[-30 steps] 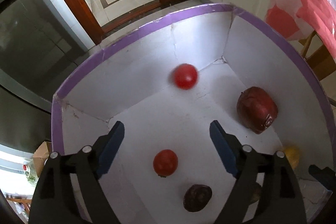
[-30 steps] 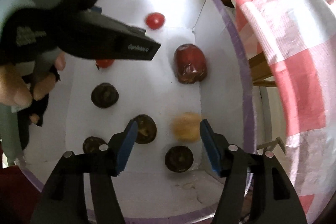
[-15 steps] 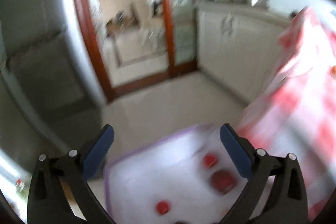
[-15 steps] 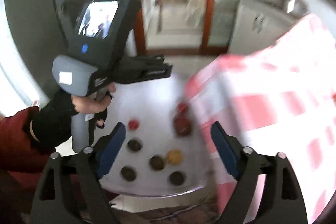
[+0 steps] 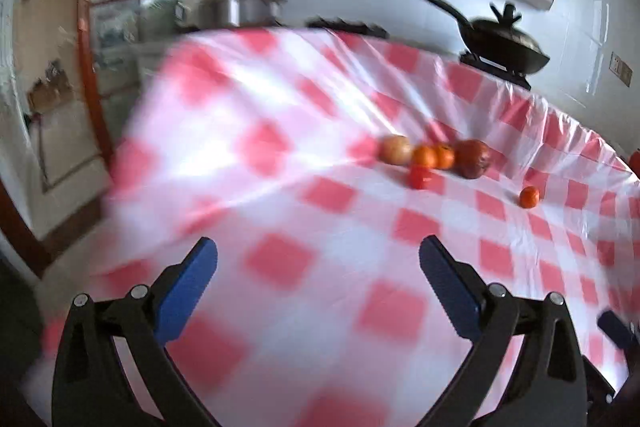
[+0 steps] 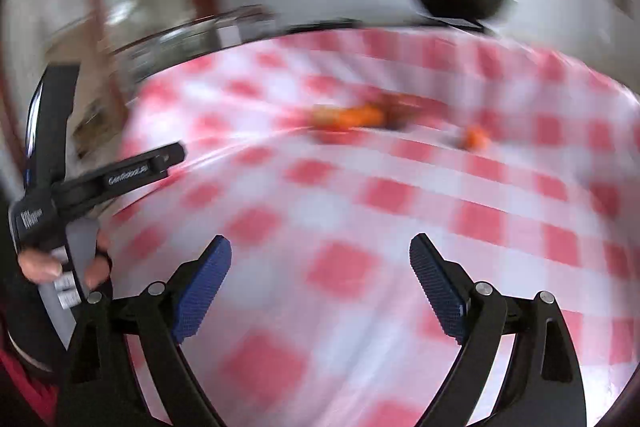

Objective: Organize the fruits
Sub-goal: 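Move both open tools back over the fruits on the table, then grasp an orange with the right tool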

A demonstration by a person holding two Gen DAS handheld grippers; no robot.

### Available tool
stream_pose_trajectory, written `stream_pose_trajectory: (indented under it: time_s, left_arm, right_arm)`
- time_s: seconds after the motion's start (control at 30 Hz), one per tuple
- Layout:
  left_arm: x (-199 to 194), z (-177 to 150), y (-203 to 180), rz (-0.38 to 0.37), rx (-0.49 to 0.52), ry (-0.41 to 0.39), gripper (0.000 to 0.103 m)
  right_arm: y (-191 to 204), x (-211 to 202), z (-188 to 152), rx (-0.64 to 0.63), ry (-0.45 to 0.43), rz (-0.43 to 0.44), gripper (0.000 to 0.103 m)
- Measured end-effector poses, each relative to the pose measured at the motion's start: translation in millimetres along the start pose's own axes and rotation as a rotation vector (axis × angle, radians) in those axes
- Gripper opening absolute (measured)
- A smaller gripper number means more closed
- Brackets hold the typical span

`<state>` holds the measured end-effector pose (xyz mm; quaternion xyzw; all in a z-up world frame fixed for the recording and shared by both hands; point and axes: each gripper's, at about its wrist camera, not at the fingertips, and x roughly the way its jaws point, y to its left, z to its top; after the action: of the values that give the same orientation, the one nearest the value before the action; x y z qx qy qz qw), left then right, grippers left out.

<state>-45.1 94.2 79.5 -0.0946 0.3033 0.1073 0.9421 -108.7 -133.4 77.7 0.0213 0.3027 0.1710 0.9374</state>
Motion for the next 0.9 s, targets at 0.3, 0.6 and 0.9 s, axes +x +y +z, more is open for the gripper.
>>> stream_pose_trajectory:
  time_s: [0.3, 0.6, 0.9]
  left_arm:
    - [107, 33, -76, -0.028, -0.095, 0.044, 0.101]
    - [139, 49, -85, -0.128, -0.075, 0.013, 0.101]
    - [149, 48, -55, -0.116, -0.208, 0.057, 0.101]
  right_arm:
    - [-126, 32, 2, 0.311, -0.142, -0.164, 0.088]
    - [-135, 33, 25, 0.318, -0.069, -0.192, 0.088]
    - [-167, 158, 95, 0.285, 0.079, -0.261, 0.083]
